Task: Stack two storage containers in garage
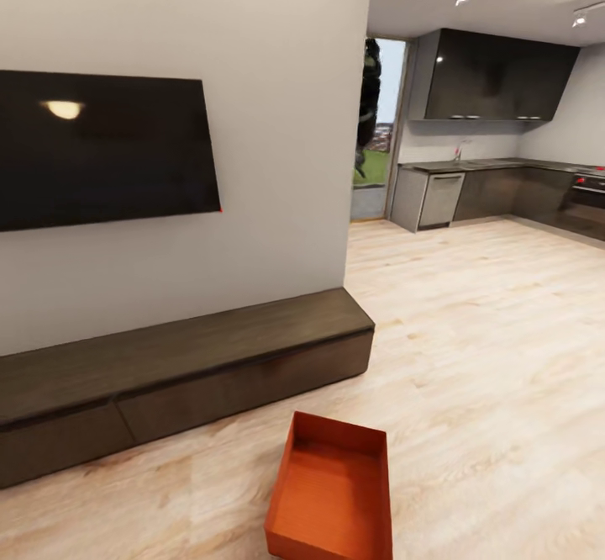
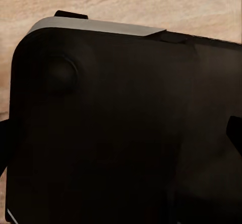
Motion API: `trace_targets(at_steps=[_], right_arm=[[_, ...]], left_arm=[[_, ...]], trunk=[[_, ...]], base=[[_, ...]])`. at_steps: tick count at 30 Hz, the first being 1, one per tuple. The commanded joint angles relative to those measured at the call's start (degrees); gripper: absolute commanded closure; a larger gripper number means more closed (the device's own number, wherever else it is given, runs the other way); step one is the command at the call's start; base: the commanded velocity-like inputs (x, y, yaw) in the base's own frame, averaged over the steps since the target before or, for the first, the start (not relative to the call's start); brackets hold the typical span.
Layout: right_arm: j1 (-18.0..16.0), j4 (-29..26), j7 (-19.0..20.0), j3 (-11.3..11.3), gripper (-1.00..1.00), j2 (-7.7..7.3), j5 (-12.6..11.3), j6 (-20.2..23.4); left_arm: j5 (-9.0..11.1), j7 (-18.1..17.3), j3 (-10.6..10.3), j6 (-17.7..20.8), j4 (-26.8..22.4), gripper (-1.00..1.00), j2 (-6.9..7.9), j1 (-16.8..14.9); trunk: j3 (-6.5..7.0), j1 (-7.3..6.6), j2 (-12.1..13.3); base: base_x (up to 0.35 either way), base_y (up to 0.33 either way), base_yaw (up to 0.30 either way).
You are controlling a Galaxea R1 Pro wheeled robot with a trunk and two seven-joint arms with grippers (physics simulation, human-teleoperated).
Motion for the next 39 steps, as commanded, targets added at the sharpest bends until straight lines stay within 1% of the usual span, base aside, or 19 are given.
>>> trace_targets(at_steps=[1,11,19,39], right_arm=[[-0.1,0.2,-0.1,0.5,-1.0,0.05,-0.5,-0.3],[-0.1,0.2,-0.1,0.5,-1.0,0.05,-0.5,-0.3],[-0.1,0.2,-0.1,0.5,-1.0,0.12,-0.5,-0.3],[-0.1,0.2,-0.1,0.4,-1.0,0.13,-0.5,-0.3]], left_arm=[[0.4,-0.1,0.1,-0.1,0.0,-1.0,-0.01,0.0],[0.4,-0.2,0.1,-0.2,0.0,-1.0,-0.01,0.0],[0.4,-0.2,0.1,-0.2,0.0,-1.0,-0.01,0.0],[0.4,-0.2,0.2,-0.3,0.0,-1.0,-0.01,0.0]], trunk=[[-0.05,0.02,0.0],[-0.05,0.02,0.0],[-0.05,0.02,0.0],[-0.05,0.02,0.0]], base=[[0.254,0.215,0.0],[0.238,0.185,0.0],[0.053,0.029,-0.002],[0.001,0.0,-0.241]])
